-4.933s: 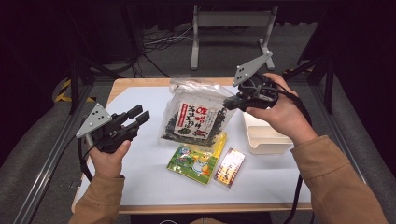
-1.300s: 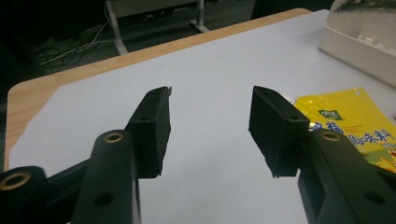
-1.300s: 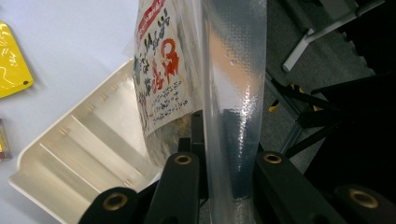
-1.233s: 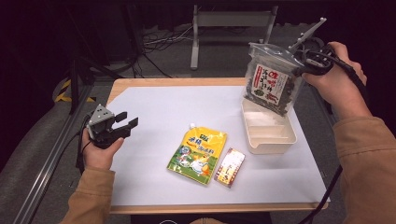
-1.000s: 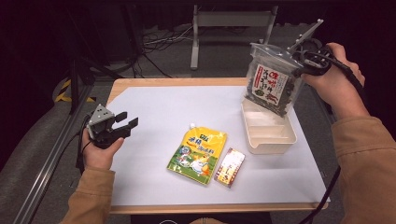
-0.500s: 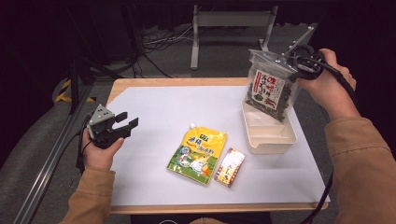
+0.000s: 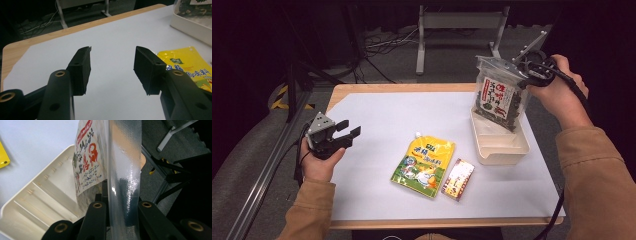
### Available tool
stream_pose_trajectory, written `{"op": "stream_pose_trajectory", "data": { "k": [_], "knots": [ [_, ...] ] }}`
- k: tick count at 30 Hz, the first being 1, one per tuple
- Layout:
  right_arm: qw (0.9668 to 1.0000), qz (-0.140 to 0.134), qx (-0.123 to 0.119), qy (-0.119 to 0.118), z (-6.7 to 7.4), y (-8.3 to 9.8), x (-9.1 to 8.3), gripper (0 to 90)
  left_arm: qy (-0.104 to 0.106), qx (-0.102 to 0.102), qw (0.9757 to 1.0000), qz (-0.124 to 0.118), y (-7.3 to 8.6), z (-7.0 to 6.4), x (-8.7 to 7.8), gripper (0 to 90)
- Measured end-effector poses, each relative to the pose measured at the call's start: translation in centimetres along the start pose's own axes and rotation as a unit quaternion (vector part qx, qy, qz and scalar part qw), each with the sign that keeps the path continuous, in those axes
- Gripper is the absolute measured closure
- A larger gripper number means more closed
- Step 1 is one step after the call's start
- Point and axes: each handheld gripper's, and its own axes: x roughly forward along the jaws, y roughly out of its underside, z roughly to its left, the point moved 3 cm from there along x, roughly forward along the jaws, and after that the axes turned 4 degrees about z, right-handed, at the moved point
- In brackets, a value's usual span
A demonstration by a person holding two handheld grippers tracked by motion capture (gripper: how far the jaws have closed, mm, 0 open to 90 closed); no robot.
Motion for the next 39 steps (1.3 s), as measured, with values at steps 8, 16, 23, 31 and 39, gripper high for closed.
{"op": "stream_pose_trajectory", "data": {
  "k": [8,16,23,31,39],
  "knots": [
    [1.0000,0.000,0.009,-0.002,-0.4,0.4,0.4,83.2,0.001,0.001,1.0000,0.000,0.0,-0.1,0.0,48.1],
    [0.9995,0.017,0.025,-0.007,-0.7,1.3,1.2,83.1,0.003,0.003,1.0000,0.002,0.0,-0.2,0.1,48.1],
    [0.9988,0.017,0.041,-0.022,-1.2,2.6,2.0,82.7,0.003,0.004,1.0000,0.005,-0.1,-0.4,0.3,48.1],
    [0.9984,-0.009,0.050,-0.027,-1.2,2.5,1.6,69.9,0.004,0.006,1.0000,0.007,0.0,-0.4,0.4,47.5],
    [0.9969,-0.038,0.064,-0.027,-1.1,2.3,1.0,50.0,0.003,0.005,1.0000,0.006,0.0,-0.3,0.4,46.7]
  ]
}}
